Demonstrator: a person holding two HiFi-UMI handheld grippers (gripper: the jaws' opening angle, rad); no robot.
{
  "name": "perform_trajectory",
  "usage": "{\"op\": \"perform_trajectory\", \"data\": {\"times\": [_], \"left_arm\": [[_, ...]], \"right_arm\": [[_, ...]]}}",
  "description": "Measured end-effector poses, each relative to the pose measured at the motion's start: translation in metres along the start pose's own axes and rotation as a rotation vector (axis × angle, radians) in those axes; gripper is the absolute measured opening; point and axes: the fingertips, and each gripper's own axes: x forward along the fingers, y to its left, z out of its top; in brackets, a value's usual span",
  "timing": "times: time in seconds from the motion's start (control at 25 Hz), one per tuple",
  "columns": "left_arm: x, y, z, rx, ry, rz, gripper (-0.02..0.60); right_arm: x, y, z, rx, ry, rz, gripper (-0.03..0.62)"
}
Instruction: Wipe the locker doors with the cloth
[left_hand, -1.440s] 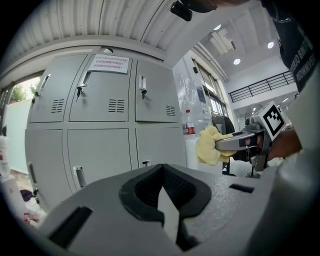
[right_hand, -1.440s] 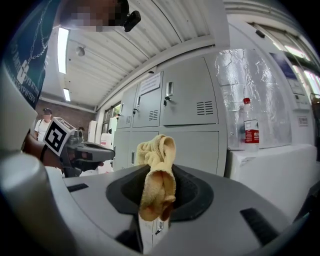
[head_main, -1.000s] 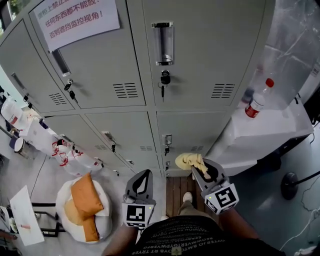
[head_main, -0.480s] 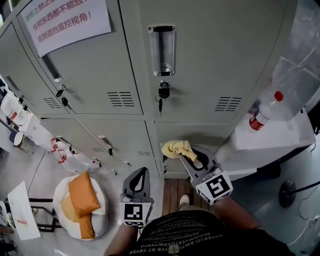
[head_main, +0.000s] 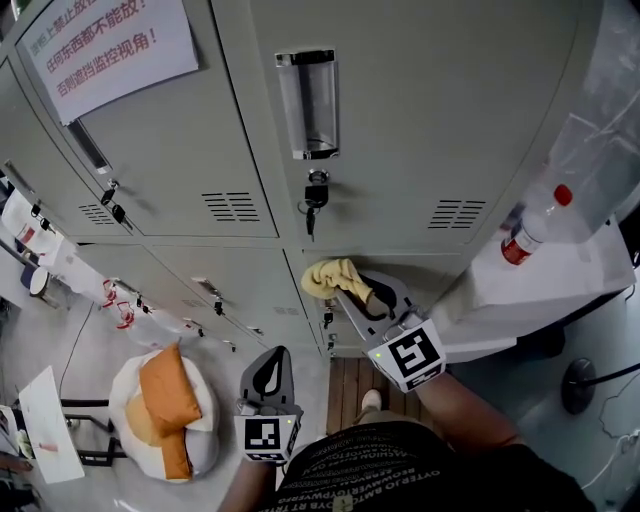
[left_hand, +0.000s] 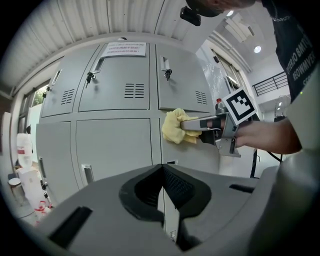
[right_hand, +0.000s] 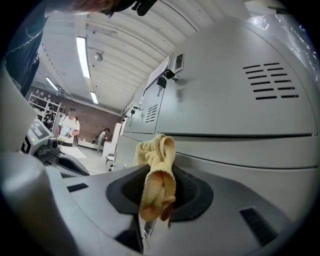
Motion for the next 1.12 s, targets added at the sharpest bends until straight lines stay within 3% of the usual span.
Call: {"op": "perform_trajectory", "data": {"times": [0.92, 1.12], "left_arm": [[-0.021, -0.022, -0.016, 0.03, 0.022, -0.095, 0.005], [-0.03, -0.027, -0.018, 0.027, 0.032, -0.107, 0.005]], "right_arm": [[-0.096, -0.1, -0.031, 0.019, 0.086, -0.32, 0.104], [-0.128, -0.123, -0.045, 0.094, 0.107, -0.403, 0.104]]}}
